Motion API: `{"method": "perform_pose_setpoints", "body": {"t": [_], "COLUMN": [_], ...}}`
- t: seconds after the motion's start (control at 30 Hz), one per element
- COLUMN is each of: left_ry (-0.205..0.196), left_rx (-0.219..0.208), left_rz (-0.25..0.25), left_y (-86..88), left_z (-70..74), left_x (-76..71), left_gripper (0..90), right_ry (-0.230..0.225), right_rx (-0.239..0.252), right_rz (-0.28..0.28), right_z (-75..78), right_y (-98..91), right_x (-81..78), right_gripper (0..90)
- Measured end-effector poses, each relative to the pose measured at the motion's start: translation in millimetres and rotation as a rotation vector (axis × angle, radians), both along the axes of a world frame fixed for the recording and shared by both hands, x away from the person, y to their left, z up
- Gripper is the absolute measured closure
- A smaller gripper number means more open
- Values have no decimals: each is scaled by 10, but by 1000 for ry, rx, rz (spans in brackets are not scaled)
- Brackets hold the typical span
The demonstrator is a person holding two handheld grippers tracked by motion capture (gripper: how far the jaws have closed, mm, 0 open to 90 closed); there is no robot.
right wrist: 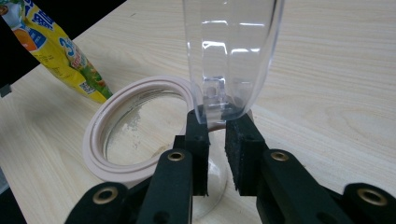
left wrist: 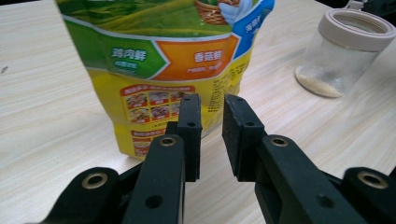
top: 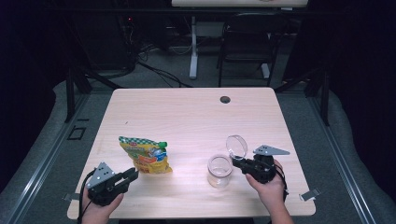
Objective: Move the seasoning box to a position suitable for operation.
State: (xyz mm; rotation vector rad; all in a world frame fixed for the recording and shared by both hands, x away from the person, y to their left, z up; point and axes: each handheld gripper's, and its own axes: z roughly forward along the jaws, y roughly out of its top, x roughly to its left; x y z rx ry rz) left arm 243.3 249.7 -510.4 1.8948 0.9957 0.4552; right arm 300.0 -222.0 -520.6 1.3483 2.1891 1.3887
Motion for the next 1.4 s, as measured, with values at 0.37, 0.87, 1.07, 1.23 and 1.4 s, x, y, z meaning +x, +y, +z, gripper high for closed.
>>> {"method": "perform_pose_setpoints", "body": {"t": [0.37, 0.87, 1.07, 1.23, 1.4], "left_ry": [-16, 7, 18, 23, 26], "left_rx": [-25, -35, -22, -25, -23], "left_rz": [53, 119, 144, 165, 179], "left_y": [154, 321, 383, 452, 497], "left_z": [17, -70, -111, -133, -157], "left_x": [79, 120, 91, 70, 68], "left_gripper": [764, 738, 736, 736, 727], "right_ry": [9, 64, 59, 45, 62], "right_rx": [-41, -100, -95, -82, -57], "right_rz": [11, -50, -45, -39, -26], "right_z": [-47, -218, -234, -256, -306], "right_y": [-14, -2, 19, 51, 86], "right_x": [-50, 105, 167, 226, 315], "right_gripper": [768, 820, 840, 843, 871]}}
